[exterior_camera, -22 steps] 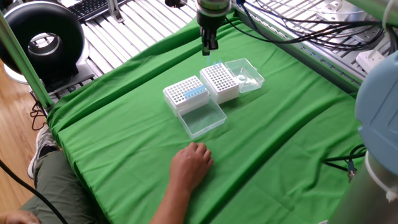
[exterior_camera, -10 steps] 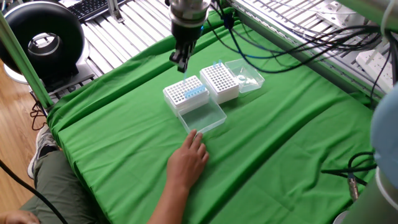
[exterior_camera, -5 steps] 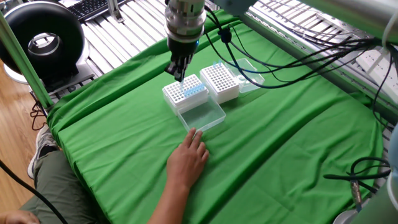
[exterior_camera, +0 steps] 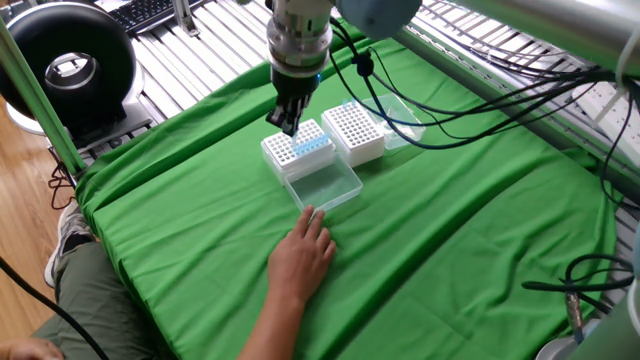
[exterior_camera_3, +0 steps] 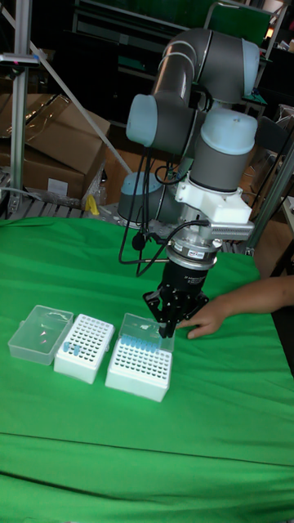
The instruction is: Insert a medium pipette tip into the holder for medium pipette tips
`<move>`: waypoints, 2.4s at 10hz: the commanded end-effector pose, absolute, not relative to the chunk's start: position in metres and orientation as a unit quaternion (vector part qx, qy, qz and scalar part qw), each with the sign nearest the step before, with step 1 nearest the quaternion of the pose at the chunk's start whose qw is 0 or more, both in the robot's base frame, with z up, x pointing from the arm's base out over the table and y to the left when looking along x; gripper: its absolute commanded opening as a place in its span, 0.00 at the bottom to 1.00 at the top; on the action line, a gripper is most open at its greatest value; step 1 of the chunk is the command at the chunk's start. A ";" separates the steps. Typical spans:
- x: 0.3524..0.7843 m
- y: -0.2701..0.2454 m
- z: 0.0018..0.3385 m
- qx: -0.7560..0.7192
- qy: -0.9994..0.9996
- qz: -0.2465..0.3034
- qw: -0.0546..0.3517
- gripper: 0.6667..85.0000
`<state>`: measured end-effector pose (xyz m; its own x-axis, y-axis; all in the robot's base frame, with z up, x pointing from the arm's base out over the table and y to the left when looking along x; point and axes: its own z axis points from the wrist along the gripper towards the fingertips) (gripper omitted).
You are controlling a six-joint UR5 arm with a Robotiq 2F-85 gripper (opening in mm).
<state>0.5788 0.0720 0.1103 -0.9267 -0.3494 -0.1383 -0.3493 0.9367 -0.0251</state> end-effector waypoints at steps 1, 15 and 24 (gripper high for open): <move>0.578 0.072 0.102 -0.177 0.981 0.001 0.079 0.00; 0.612 -0.041 0.109 -0.401 0.912 -0.053 0.066 0.40; 0.582 -0.053 0.106 -0.248 0.967 -0.049 0.013 0.47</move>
<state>0.5829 -0.0459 0.1048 -0.8476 -0.5305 -0.0079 -0.5279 0.8447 -0.0878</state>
